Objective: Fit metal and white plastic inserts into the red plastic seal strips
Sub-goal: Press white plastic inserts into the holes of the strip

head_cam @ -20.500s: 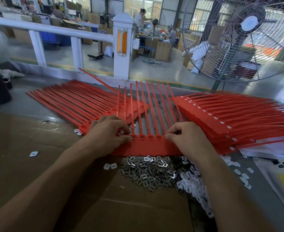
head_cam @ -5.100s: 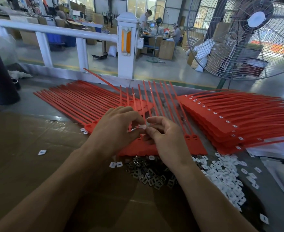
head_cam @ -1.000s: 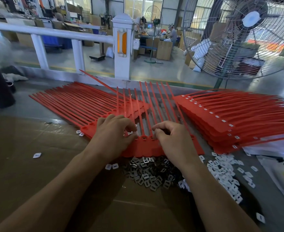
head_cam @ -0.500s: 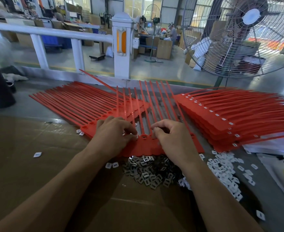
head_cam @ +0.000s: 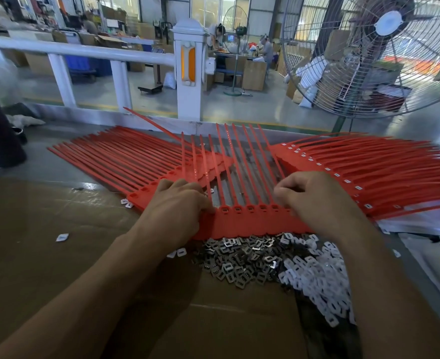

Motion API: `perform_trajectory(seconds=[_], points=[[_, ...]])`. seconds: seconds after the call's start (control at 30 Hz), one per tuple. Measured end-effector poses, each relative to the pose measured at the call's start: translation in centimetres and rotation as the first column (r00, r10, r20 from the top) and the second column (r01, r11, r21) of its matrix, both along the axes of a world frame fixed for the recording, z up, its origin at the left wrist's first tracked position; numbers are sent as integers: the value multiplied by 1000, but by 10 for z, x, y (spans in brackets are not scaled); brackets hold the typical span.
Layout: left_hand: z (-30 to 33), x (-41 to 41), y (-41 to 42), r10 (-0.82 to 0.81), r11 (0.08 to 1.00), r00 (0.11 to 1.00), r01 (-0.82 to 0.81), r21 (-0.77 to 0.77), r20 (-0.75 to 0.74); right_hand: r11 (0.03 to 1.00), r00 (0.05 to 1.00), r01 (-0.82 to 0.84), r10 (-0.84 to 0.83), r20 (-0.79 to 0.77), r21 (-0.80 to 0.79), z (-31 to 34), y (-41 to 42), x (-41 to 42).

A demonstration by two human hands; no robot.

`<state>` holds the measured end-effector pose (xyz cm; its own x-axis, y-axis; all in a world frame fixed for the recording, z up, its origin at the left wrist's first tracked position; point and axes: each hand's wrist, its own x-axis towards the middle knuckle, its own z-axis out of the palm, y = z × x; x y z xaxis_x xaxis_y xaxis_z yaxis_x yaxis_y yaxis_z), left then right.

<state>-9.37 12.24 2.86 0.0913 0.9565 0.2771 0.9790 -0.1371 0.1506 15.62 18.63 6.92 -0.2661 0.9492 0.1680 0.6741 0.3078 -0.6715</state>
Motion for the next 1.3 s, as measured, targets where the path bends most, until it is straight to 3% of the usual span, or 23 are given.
perform_trajectory(seconds=[0.17,0.33,0.73,0.83,1.07,1.3], points=[[2,3,2,-15,1000,999,14,-11,-52,971,973,31,25,228,-238,15,-1,26],[0,2,4,2,999,1000,-1,-46,21,944,946,38,72,315,-329,17,-7,25],[-10,-2,3,-12,999,984,3,49,180,960,897,83,45,441,-268,7,-6,12],[-12,-3,4,-23,999,986,19,29,164,979,922,71,7,386,-189,4,-2,12],[-14,-4,8,-12,997,983,26,-74,181,998,997,-70,70,-18,-7,-19,-3,-25],[-16,-3,8,-18,997,979,32,-67,205,995,993,-96,97,-72,23,-44,2,-58]])
